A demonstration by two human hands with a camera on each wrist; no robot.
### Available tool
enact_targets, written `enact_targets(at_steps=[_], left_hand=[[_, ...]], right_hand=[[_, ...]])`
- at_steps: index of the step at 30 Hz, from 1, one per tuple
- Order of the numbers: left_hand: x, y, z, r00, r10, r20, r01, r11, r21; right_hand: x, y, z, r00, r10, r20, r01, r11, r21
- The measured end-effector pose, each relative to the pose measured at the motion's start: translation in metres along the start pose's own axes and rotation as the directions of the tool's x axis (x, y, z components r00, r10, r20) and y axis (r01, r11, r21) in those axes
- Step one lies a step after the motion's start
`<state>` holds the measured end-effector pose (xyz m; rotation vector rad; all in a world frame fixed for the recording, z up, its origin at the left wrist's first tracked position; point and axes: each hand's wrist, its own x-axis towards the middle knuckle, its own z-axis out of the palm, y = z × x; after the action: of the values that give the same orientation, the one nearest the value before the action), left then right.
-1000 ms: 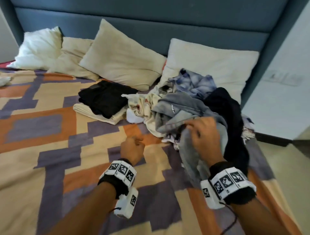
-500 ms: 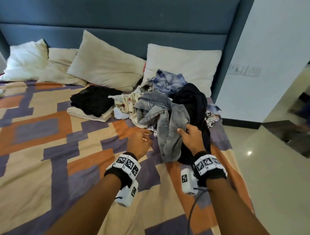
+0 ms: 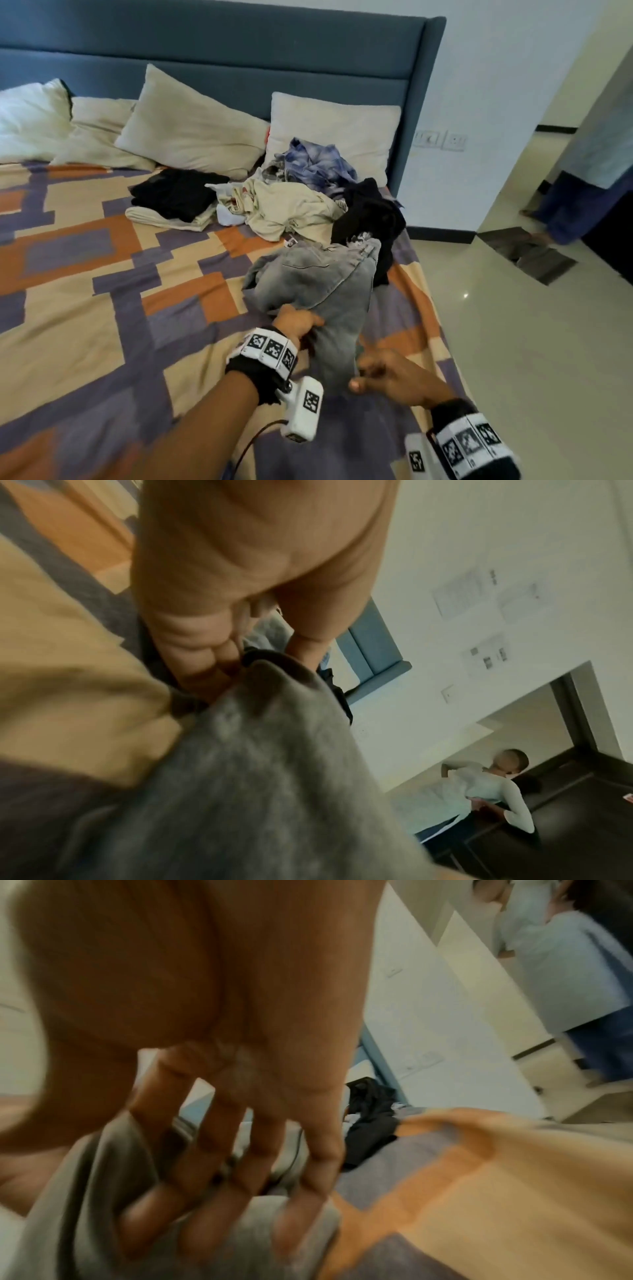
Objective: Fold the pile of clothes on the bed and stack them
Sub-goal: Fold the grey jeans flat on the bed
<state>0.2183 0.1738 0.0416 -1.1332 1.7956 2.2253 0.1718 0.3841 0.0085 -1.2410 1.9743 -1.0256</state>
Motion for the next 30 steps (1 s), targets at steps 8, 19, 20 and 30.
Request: enact_targets(at_steps=[8, 19, 20, 30], left_hand=[[-0.097, -0.036, -0.008, 0.966, 0.198, 0.167, -0.187, 0.979, -0.079], [-0.121, -0.030, -0.007, 0.929, 0.273, -0.250, -0.178, 0.922, 0.344], [-0.127, -0.037, -0.003, 0.903, 0.293, -0.314, -0.094, 0.848, 0.522], [-0.129, -0.076, 0.048, 0.892, 0.347, 0.291, -0.402, 0.312, 0.861]], right_hand=[[-0.049, 0.000, -0.004, 0.748, 0.526, -0.406, -0.302, 0.813, 0.497], [-0.034, 0.058, 0.040, 0.507, 0.729, -0.460, -0.686, 0.664, 0.295], [-0.036, 0.056, 0.041, 0.497, 0.734, -0.463, -0.686, 0.659, 0.308], [-0.051, -0.041, 0.025, 0.679, 0.574, -0.457, -0.051, 0.658, 0.752]])
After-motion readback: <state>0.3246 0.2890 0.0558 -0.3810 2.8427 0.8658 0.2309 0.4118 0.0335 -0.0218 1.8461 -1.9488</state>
